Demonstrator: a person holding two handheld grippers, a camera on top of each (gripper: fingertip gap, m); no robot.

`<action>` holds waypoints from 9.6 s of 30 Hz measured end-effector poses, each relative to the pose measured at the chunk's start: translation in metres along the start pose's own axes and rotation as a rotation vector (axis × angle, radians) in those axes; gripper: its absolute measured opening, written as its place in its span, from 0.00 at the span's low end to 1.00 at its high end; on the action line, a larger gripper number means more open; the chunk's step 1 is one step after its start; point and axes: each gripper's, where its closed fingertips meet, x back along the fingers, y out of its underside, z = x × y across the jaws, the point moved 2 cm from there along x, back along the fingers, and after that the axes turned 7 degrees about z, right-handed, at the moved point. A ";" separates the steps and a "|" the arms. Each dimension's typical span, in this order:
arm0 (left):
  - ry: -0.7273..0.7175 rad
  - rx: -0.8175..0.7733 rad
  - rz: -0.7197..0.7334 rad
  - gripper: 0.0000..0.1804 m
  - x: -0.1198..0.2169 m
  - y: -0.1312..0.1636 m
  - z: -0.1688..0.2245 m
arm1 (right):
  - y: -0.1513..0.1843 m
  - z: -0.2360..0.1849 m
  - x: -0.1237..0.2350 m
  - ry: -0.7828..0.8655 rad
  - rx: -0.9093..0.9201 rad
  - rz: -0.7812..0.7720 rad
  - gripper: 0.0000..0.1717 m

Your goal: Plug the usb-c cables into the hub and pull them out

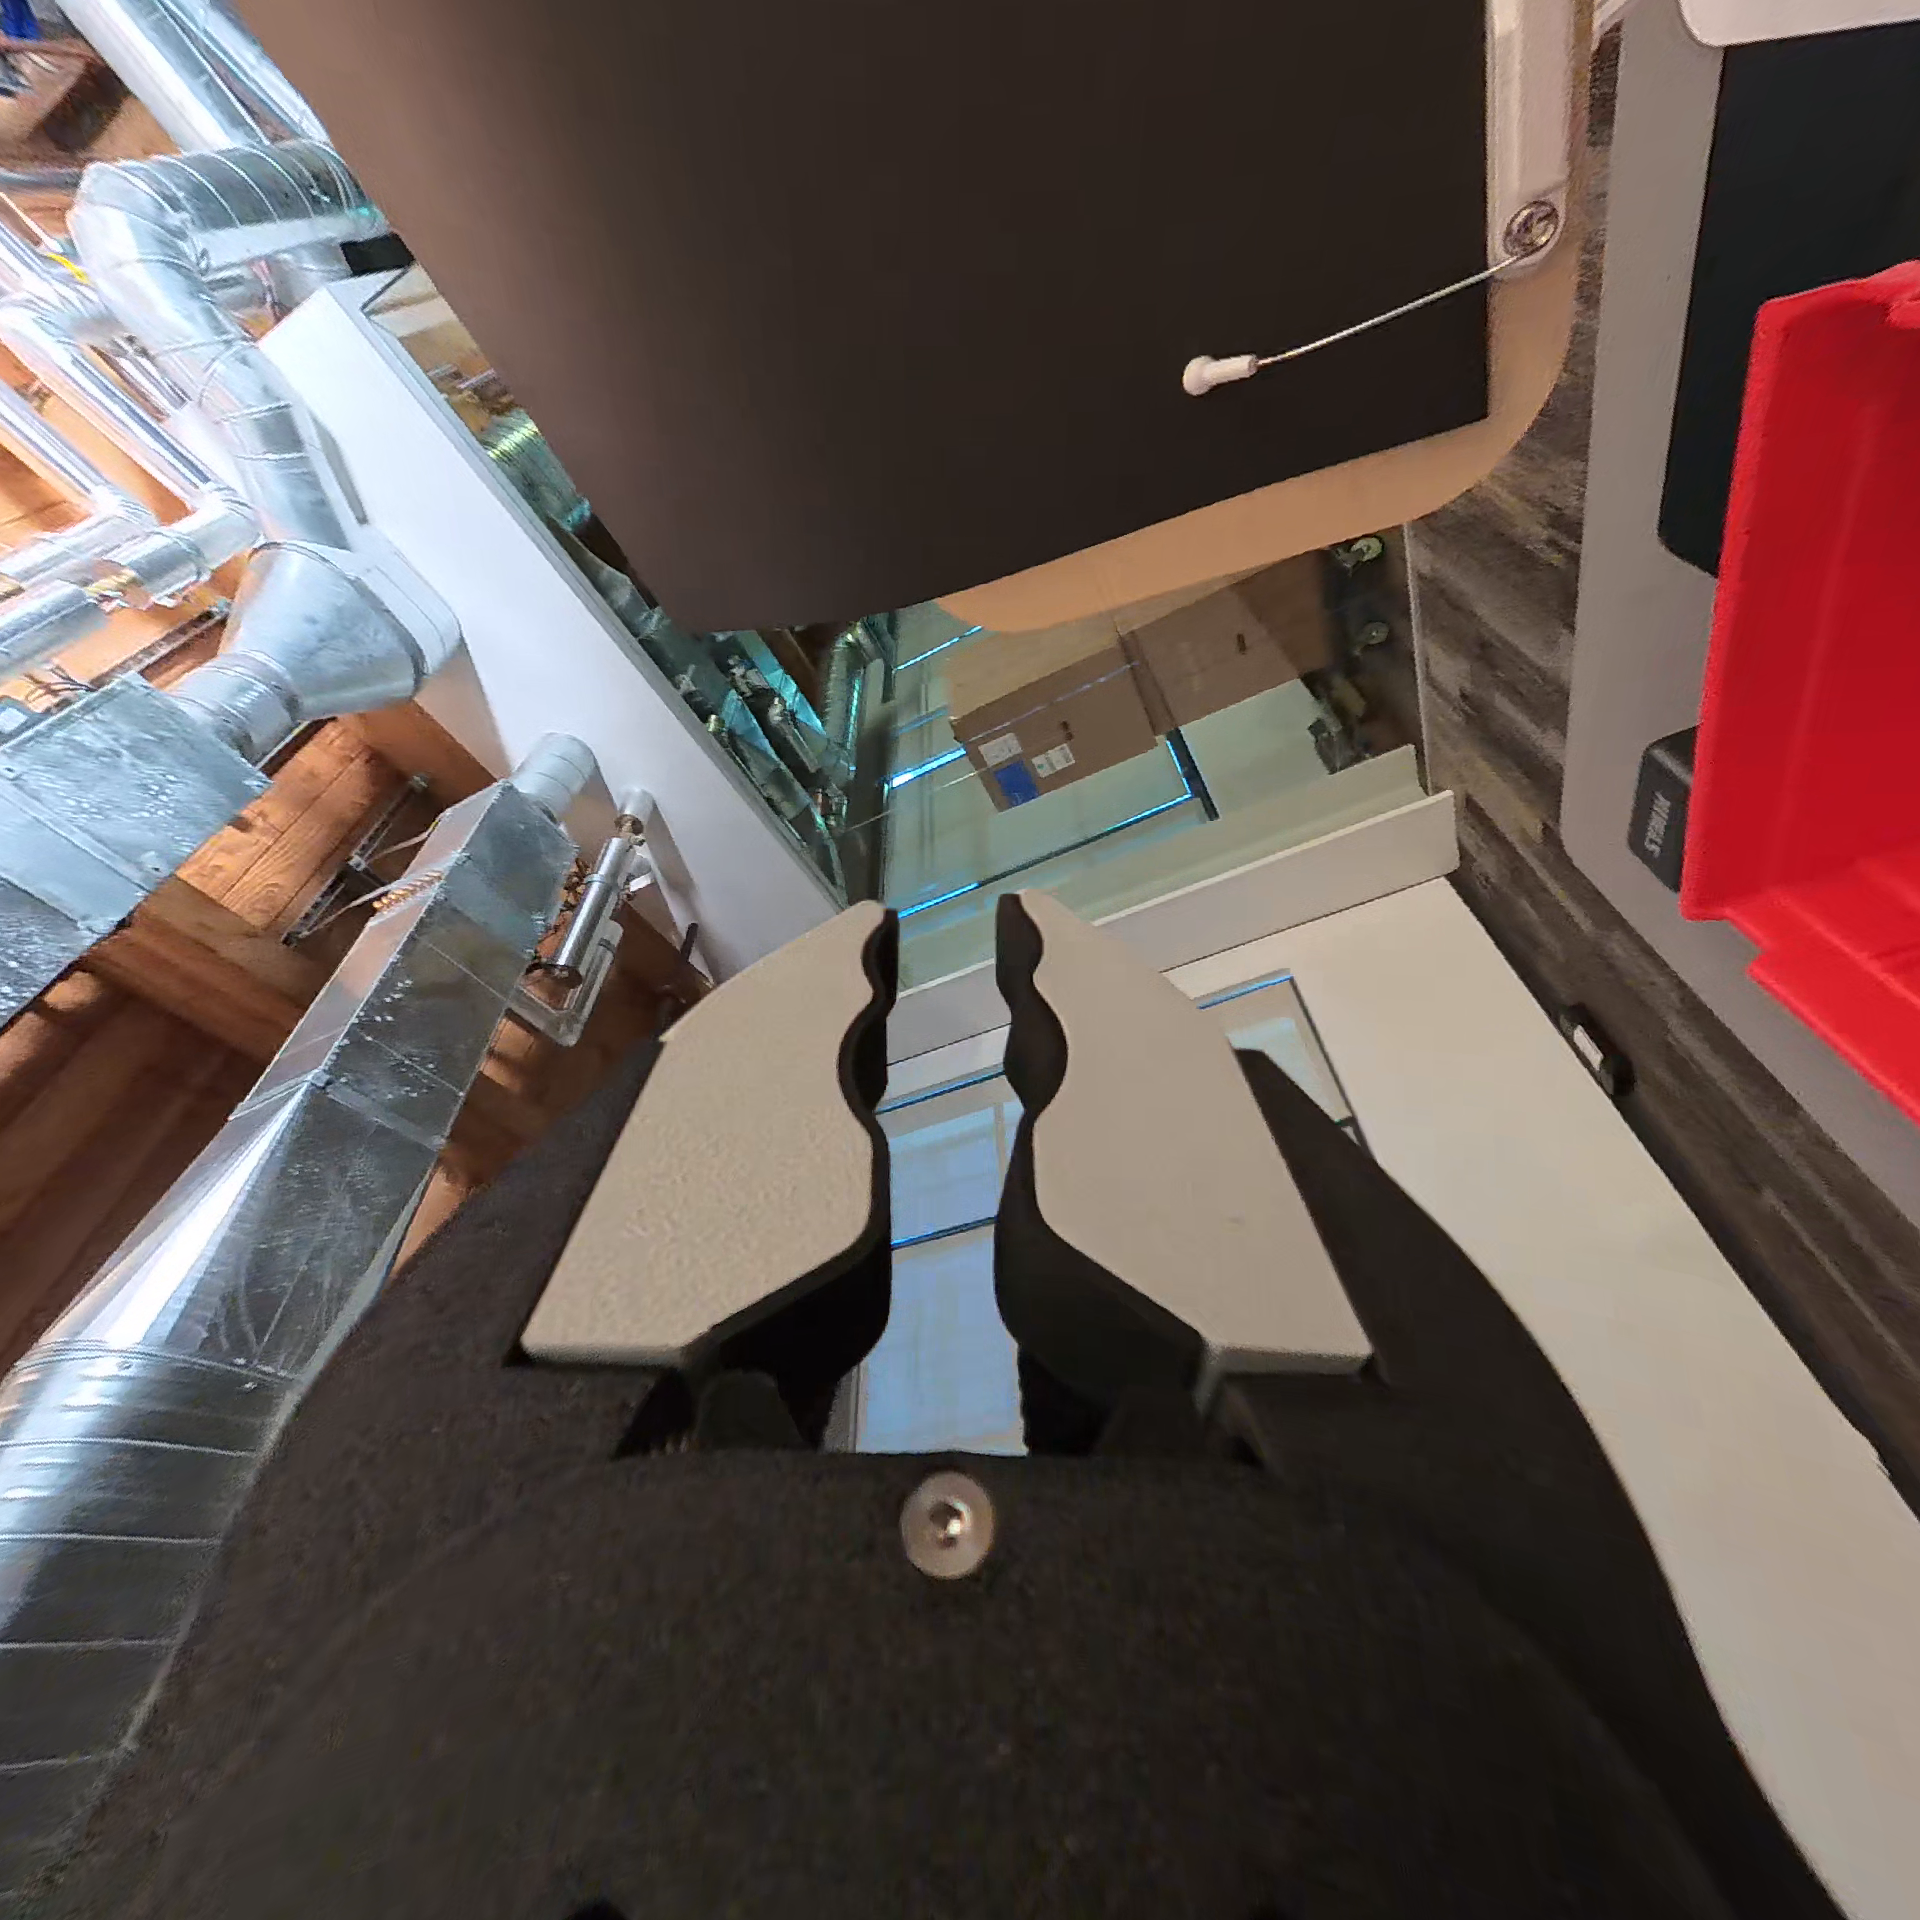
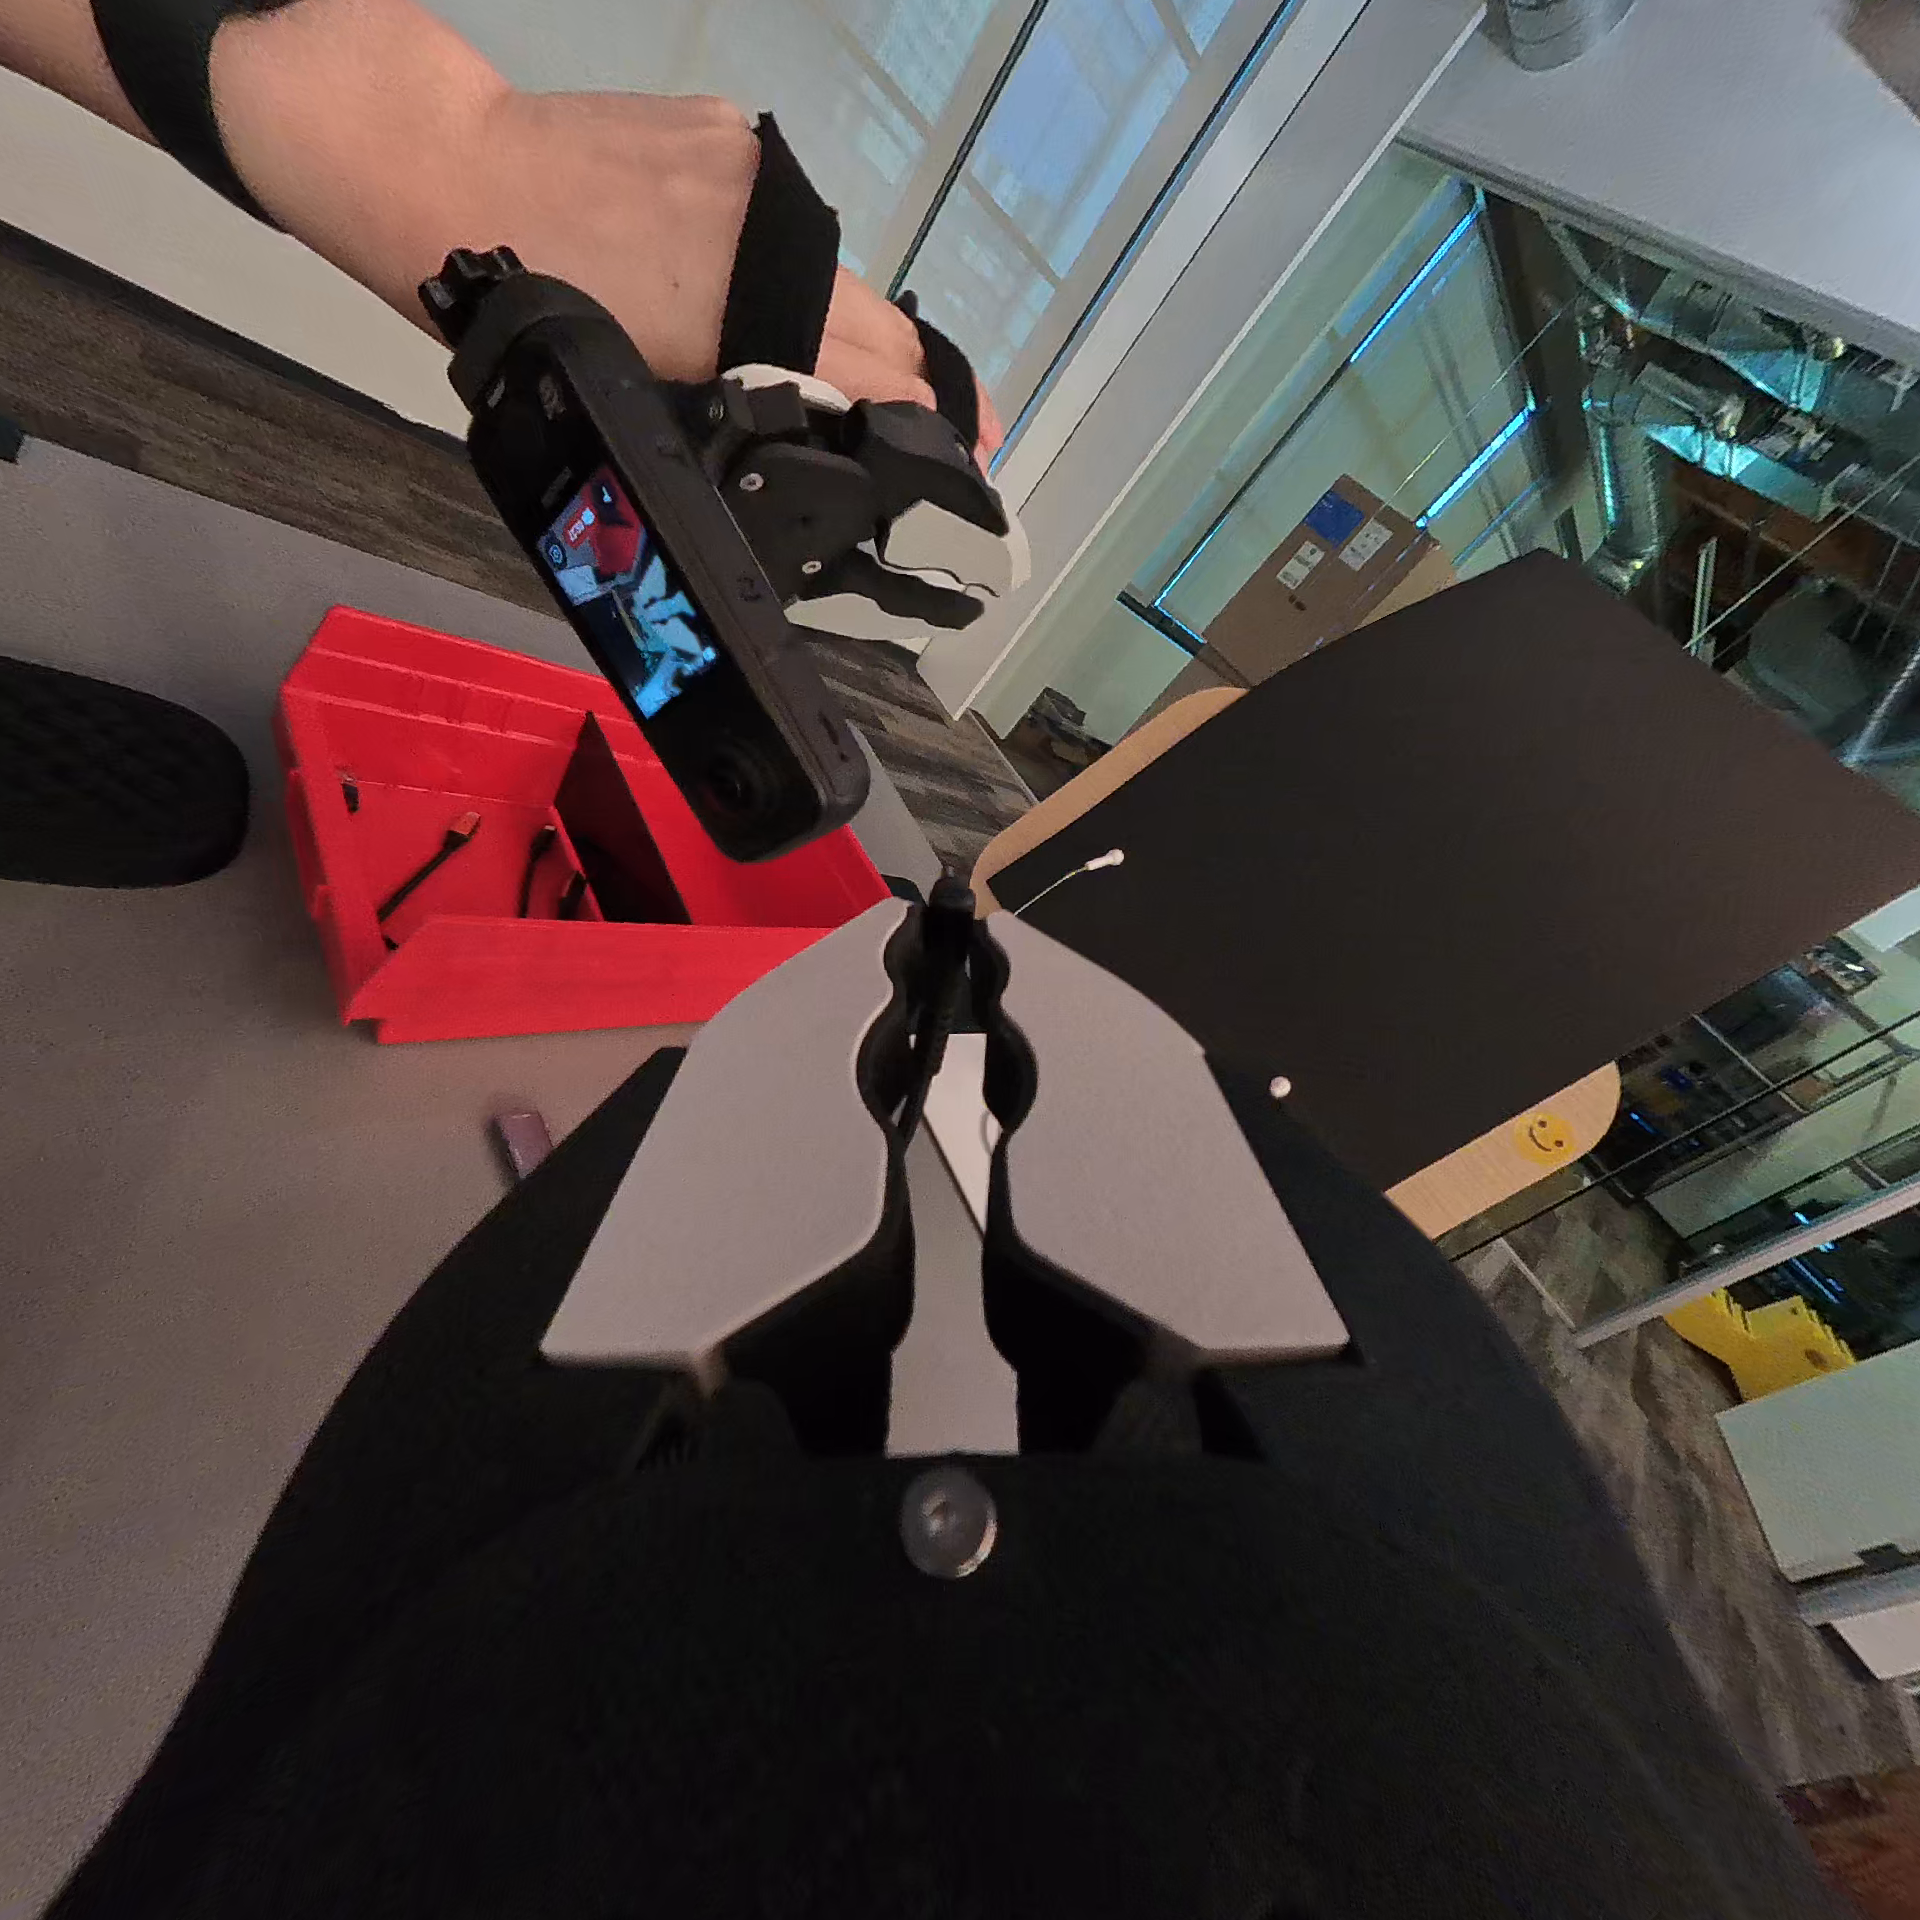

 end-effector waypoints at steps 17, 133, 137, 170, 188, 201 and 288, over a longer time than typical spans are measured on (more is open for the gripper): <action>0.222 0.500 0.062 0.11 0.007 -0.001 0.028 | 0.008 0.009 0.008 0.032 0.015 -0.063 0.05; 1.074 1.521 0.502 0.17 0.162 -0.162 0.235 | 0.061 -0.028 -0.001 -0.246 0.141 -0.282 0.05; 1.154 1.612 0.473 0.22 0.155 -0.172 0.244 | 0.054 -0.023 0.010 -0.216 0.159 -0.278 0.05; 1.000 1.704 0.734 0.00 0.110 -0.114 0.126 | 0.032 0.035 0.052 0.064 0.060 -0.126 0.05; 1.084 1.515 0.445 0.23 0.157 -0.205 0.236 | 0.040 0.025 0.049 -0.005 0.111 -0.171 0.06; 1.075 1.507 0.438 0.19 0.151 -0.208 0.234 | 0.043 0.028 0.061 -0.001 0.101 -0.187 0.05; 1.260 1.730 0.552 0.12 0.105 -0.084 0.159 | 0.100 -0.125 -0.085 -0.495 0.008 0.137 0.05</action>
